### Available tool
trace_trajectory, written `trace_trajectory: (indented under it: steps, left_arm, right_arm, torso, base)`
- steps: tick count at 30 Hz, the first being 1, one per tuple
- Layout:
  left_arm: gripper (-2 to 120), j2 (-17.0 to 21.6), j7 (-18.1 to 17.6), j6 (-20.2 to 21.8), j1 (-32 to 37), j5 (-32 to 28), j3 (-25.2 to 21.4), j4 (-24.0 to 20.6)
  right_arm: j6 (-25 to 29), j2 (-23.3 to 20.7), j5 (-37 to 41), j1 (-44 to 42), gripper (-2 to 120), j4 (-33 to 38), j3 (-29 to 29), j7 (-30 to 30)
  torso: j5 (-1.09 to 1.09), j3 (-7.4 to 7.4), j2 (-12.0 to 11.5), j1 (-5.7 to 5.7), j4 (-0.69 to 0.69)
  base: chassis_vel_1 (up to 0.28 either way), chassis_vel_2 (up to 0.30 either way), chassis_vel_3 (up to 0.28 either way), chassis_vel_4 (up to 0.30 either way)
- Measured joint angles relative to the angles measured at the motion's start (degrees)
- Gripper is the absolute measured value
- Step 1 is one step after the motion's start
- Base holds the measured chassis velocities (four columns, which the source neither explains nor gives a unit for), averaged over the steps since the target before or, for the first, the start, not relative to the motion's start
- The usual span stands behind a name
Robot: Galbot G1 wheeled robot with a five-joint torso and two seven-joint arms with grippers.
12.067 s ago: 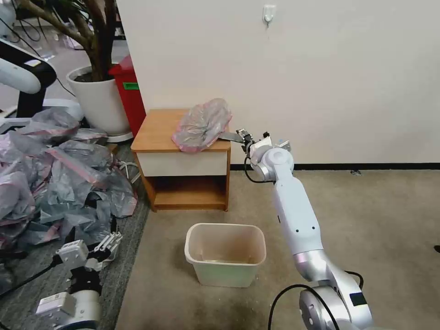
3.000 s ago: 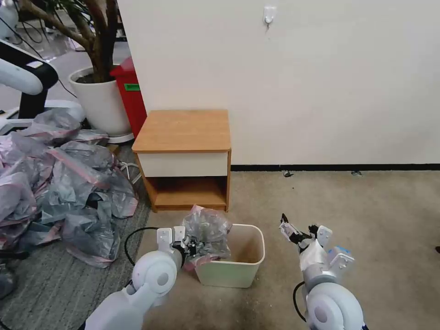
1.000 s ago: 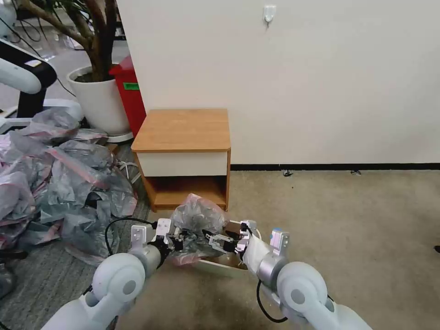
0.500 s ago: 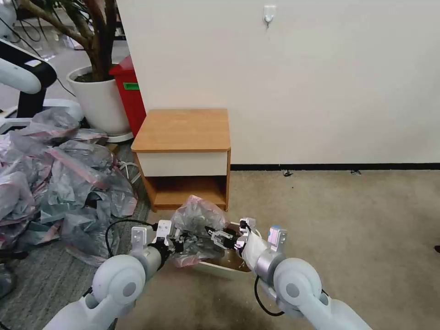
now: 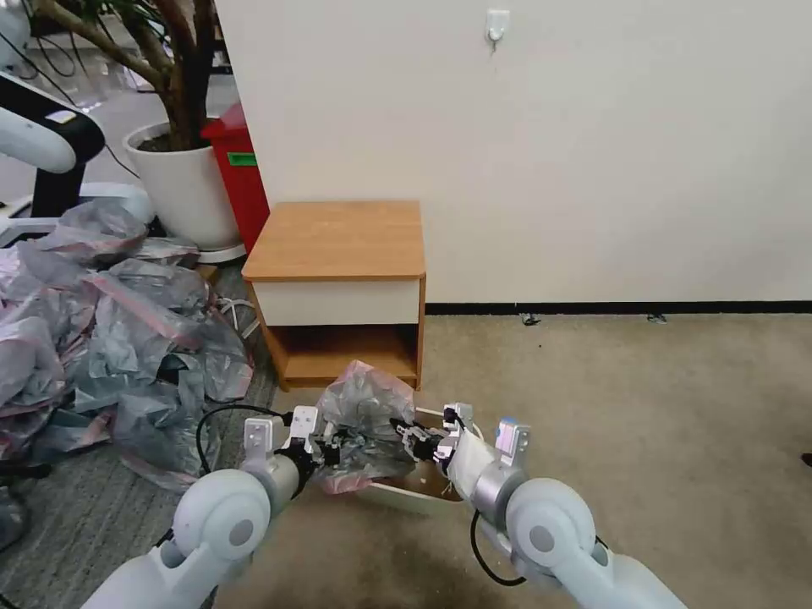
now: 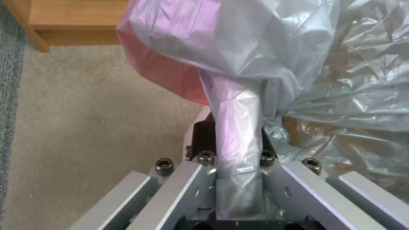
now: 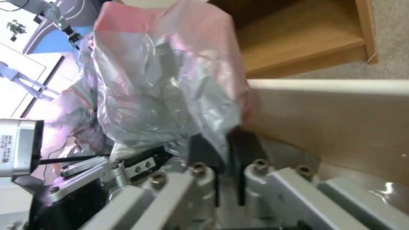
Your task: Pick up the garbage bag from the table and place it over the trash can.
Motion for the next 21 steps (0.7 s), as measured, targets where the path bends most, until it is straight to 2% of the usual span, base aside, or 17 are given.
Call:
trace_trajectory:
  steps: [14,21]
  left_arm:
    - [3,-0.16,-0.06,0.0,0.01,0.16,0.07,0.69]
    - [3,-0.61,0.63,-0.01,0.06,1.44,0.52,1.75]
  right_arm:
    - [3.07,0.57,-0.45,-1.28,0,1.31,0.34,-1.34]
    - [3.99,-1.14,0.98,-1.29,0,3.66,3.77,-0.11]
  torso:
    - [0.0,0.0,0.0,0.0,0.0]
    - [0.01,0.0,0.0,0.0,0.0]
  base:
    - [0.0,0.0,0.0,0.0]
    - [0.0,0.0,0.0,0.0]
